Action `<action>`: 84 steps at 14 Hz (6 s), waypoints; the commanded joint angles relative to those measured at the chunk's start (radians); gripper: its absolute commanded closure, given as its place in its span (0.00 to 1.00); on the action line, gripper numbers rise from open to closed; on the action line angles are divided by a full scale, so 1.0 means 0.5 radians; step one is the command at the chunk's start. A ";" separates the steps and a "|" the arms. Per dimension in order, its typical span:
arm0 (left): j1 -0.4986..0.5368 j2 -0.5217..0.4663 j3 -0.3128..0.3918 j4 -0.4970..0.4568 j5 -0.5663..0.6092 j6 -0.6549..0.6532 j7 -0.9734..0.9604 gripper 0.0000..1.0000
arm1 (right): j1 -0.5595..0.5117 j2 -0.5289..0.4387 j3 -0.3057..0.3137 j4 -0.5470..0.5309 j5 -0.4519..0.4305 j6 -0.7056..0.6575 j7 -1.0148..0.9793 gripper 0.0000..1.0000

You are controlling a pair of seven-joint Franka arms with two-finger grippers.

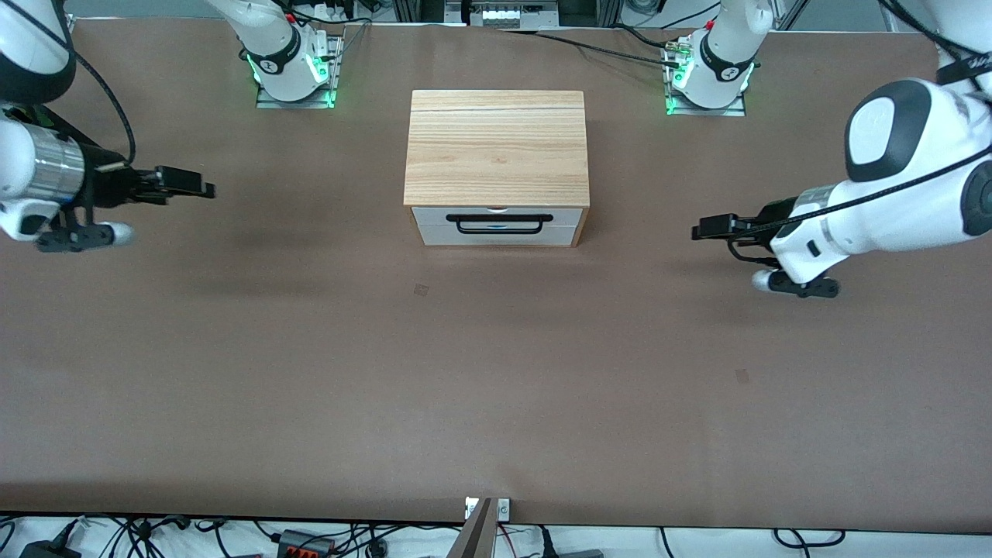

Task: Pull top drawer with both arms simultaneously
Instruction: 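Move both grippers inward toward the ends of the black drawer handle, then close the left and right grippers on opposite ends of the handle, then pull the handle outward with both grippers to slide the drawer open, then open both grippers and draw them back from the handle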

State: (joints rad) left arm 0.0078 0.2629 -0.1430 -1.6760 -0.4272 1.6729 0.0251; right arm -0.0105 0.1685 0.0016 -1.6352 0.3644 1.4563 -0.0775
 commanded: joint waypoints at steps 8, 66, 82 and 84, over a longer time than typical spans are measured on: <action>-0.049 0.615 -0.045 0.005 -1.077 0.004 0.747 0.00 | 0.174 0.384 0.003 -0.638 1.525 0.434 -1.086 0.00; -0.264 1.165 -0.021 0.293 -2.066 0.299 1.450 0.68 | 0.671 1.354 0.006 -0.040 2.775 0.726 -1.962 0.00; -0.135 0.843 0.142 0.671 -0.699 0.256 1.211 0.00 | 0.677 0.866 -0.371 0.288 0.663 0.711 -1.008 0.00; -0.080 0.769 0.142 0.674 -0.502 0.106 1.092 0.00 | 0.681 0.798 -0.466 0.285 0.282 0.689 -1.002 0.00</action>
State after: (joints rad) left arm -0.0485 0.7000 -0.0776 -1.3207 -0.7615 1.7820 0.6189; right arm 0.3239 0.5984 -0.1939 -1.4834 0.6368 1.8159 -0.5890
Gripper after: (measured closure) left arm 0.000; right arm 0.000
